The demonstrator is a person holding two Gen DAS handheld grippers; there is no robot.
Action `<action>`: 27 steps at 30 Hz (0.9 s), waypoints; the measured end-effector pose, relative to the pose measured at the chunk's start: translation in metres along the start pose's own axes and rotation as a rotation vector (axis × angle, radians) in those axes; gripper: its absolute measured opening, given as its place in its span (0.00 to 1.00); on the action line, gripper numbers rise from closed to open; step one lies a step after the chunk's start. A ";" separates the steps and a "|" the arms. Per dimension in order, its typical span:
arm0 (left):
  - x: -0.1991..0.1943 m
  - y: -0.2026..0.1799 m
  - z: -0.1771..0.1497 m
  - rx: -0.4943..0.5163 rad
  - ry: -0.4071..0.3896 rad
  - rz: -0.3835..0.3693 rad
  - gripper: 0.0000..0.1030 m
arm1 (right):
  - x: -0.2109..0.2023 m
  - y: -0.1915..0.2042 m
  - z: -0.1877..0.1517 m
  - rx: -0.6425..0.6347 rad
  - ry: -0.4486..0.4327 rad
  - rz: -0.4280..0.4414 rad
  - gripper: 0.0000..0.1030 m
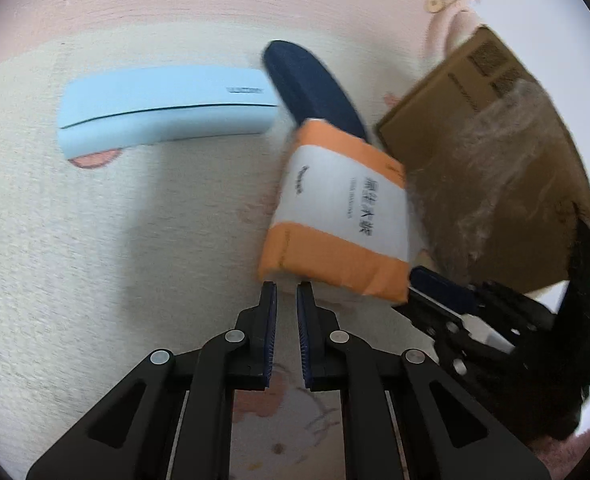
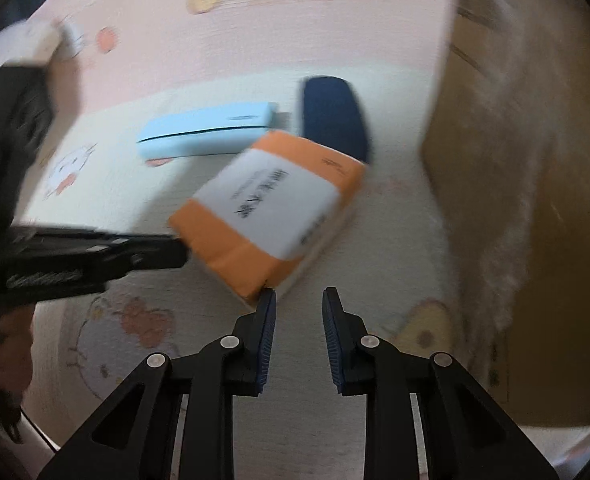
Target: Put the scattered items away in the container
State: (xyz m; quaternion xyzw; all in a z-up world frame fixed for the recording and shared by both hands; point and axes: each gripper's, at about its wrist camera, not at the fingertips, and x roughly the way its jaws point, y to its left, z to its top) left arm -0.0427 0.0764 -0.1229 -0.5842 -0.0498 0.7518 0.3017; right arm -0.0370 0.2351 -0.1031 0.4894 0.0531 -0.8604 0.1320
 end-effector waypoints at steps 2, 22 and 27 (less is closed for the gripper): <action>-0.002 0.009 0.005 -0.019 0.000 0.025 0.11 | 0.004 0.011 0.009 -0.025 -0.008 0.041 0.21; -0.031 0.039 0.018 -0.123 -0.119 0.088 0.38 | 0.006 -0.002 0.026 0.095 -0.039 0.042 0.58; -0.031 0.040 0.017 -0.142 -0.111 0.079 0.50 | 0.005 -0.017 0.035 0.175 -0.065 0.059 0.64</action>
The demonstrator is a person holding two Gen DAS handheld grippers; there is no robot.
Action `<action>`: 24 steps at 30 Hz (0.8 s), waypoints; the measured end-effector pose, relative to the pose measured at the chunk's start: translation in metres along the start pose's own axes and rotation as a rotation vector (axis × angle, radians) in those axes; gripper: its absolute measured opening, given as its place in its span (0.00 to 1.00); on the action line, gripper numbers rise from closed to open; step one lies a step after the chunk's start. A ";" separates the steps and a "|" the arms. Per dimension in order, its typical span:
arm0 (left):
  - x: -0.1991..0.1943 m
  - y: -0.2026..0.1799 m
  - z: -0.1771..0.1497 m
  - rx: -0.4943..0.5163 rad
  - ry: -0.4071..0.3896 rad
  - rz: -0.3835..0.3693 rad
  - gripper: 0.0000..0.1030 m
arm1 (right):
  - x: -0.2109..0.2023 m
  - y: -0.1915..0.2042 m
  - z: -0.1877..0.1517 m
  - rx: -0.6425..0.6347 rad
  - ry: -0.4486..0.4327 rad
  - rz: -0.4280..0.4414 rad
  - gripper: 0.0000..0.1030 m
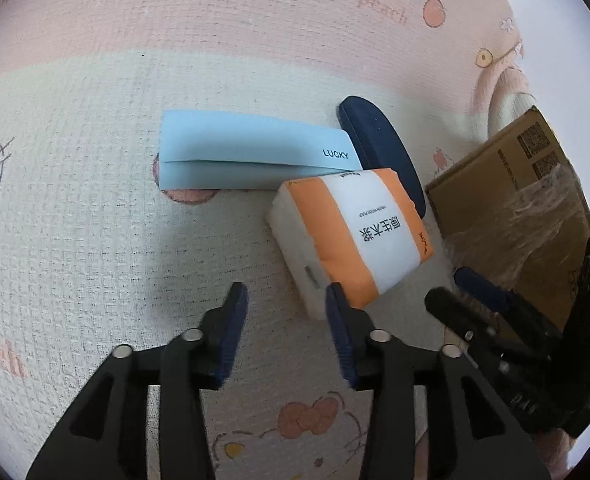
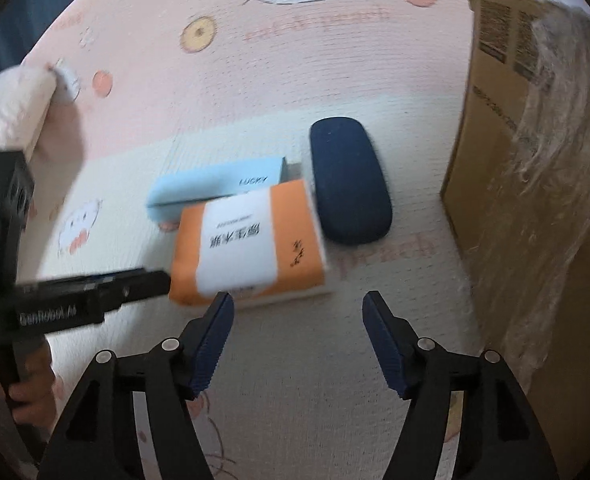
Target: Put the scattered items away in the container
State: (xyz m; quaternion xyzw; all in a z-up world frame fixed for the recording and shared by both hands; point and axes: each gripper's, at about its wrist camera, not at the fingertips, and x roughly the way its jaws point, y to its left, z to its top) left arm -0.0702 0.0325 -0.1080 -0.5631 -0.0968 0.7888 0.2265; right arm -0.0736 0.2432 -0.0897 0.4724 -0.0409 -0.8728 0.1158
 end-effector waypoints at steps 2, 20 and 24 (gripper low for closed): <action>-0.004 0.003 0.001 -0.025 -0.022 -0.017 0.55 | 0.003 -0.001 0.003 0.020 -0.005 0.020 0.66; 0.015 -0.009 0.009 -0.074 -0.041 -0.142 0.60 | 0.050 -0.032 0.023 0.223 0.029 0.230 0.66; 0.023 -0.014 0.010 -0.055 -0.041 -0.139 0.47 | 0.058 -0.034 0.022 0.254 0.042 0.292 0.56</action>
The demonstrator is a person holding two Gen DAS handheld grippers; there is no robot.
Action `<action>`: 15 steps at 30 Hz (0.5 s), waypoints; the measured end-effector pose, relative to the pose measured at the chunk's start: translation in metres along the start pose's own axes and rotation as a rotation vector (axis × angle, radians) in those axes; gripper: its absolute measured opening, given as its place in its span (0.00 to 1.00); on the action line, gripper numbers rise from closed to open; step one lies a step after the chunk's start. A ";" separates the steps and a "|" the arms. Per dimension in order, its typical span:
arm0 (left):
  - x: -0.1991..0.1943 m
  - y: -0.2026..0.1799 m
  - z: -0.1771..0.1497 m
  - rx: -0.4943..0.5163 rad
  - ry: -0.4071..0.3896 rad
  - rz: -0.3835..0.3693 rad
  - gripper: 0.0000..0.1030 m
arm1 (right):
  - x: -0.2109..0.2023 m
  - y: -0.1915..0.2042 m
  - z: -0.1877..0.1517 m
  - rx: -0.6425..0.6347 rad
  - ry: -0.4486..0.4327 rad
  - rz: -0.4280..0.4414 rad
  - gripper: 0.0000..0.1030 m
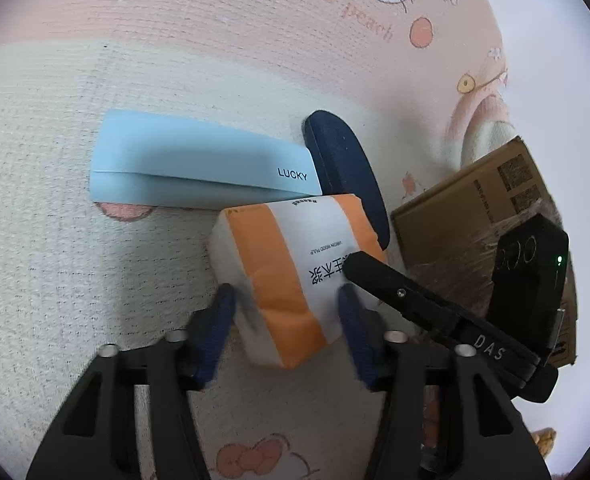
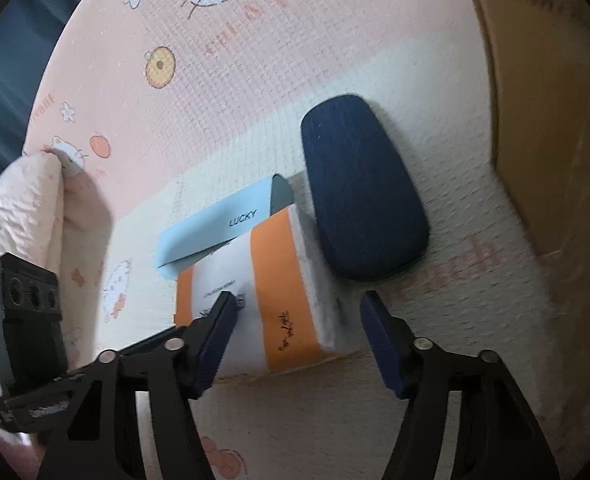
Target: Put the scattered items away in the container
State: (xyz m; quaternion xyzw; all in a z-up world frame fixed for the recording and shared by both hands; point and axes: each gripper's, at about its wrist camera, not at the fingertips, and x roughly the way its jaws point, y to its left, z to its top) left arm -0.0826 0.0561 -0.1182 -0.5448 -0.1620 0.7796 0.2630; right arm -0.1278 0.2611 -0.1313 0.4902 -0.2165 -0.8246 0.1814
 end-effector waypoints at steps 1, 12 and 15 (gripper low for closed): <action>0.000 -0.002 0.000 0.012 -0.013 0.018 0.44 | 0.000 0.002 -0.001 -0.008 -0.003 -0.005 0.56; -0.039 -0.023 0.010 0.076 -0.097 -0.002 0.40 | -0.046 0.046 0.005 -0.117 -0.099 -0.036 0.54; -0.062 -0.037 0.015 0.102 -0.133 -0.018 0.40 | -0.070 0.064 0.010 -0.160 -0.149 -0.056 0.54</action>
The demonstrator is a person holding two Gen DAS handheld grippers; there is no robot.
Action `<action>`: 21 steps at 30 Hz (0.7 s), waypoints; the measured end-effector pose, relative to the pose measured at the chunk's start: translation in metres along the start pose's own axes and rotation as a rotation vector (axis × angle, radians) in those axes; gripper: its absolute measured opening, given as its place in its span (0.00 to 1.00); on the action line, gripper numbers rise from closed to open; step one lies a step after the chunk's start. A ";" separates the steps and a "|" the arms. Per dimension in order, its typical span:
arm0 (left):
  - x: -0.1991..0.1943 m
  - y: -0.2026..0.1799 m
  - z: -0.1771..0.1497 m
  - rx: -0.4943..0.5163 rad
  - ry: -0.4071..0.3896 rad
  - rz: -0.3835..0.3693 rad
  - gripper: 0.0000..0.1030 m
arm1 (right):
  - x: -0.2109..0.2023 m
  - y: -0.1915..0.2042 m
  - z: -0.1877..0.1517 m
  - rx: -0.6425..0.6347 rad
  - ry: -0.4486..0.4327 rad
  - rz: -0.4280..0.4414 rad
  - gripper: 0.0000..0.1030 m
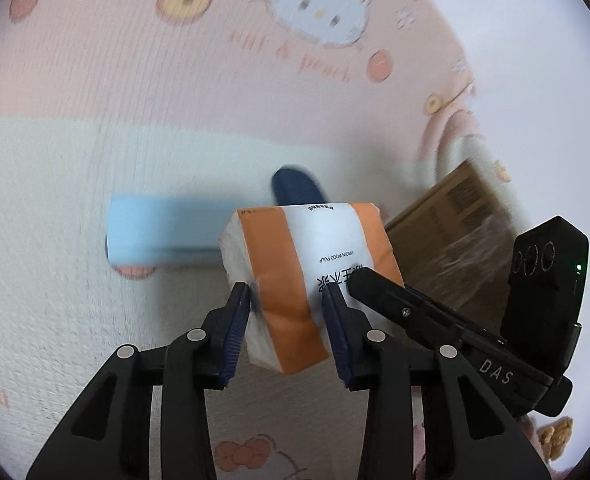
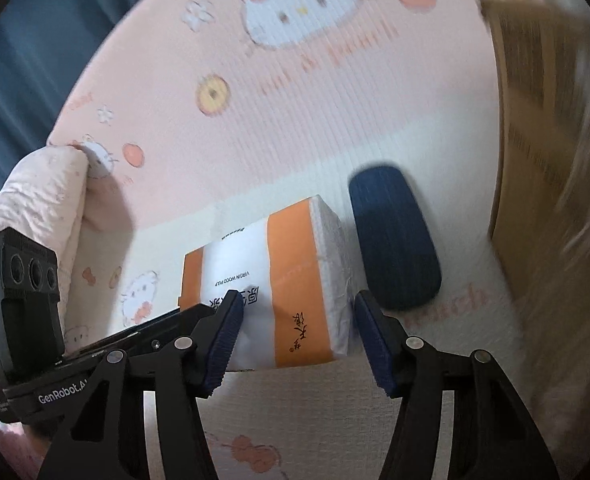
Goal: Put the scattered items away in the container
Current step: 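Lift the tissue pack and carry it over the cardboard box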
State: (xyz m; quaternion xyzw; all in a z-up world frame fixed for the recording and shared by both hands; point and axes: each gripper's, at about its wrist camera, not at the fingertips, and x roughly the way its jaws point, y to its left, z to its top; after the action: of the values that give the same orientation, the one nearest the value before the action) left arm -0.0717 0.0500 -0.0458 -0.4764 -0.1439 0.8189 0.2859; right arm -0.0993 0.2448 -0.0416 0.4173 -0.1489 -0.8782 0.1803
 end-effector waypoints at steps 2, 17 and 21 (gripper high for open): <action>-0.013 -0.010 0.006 0.016 -0.024 -0.018 0.40 | -0.017 0.007 0.004 -0.022 -0.026 -0.014 0.54; -0.038 -0.107 0.032 0.177 -0.117 -0.151 0.40 | -0.122 0.002 0.031 -0.026 -0.210 -0.123 0.54; -0.027 -0.126 0.029 0.217 -0.102 -0.172 0.40 | -0.139 -0.015 0.028 0.009 -0.219 -0.141 0.54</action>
State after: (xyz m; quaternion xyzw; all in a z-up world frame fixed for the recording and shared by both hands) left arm -0.0443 0.1349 0.0520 -0.3867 -0.1094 0.8251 0.3972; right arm -0.0430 0.3228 0.0636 0.3292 -0.1417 -0.9283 0.0991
